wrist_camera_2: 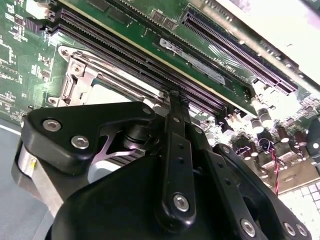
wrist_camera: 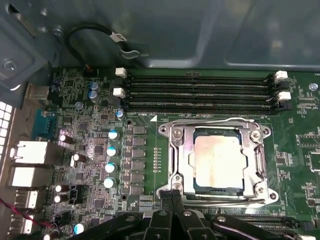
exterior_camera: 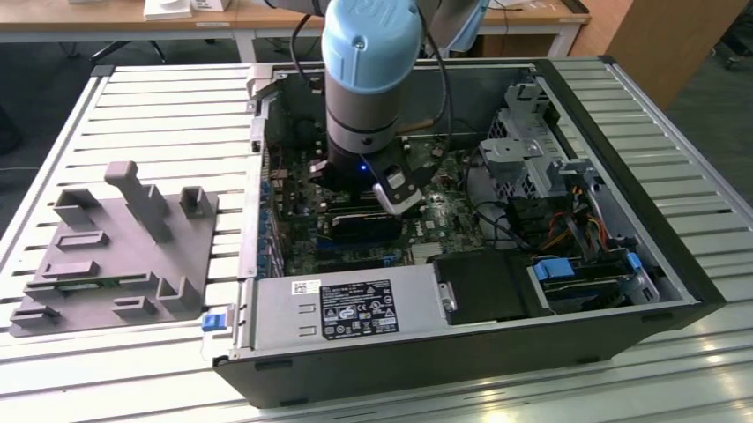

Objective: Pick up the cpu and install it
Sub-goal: 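Install the second cpu locking lever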

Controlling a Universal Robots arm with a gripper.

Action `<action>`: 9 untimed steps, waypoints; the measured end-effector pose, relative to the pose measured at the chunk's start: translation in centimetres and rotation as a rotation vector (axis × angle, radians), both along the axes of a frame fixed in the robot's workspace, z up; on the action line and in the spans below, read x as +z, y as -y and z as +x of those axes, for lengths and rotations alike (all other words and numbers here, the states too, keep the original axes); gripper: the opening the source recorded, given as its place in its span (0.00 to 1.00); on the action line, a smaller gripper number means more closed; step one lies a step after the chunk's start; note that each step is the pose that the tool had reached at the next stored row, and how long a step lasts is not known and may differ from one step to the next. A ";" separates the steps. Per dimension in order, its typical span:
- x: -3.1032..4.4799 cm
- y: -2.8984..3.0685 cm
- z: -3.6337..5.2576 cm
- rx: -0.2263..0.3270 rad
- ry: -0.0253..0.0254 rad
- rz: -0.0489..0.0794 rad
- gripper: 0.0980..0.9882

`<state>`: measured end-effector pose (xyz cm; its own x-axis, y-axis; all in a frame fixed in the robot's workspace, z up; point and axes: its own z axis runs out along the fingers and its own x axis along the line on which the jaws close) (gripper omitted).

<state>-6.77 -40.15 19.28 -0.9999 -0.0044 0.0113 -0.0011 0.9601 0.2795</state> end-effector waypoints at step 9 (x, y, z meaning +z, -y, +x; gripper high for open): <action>-0.25 0.00 -0.44 0.000 0.0000 0.033 0.01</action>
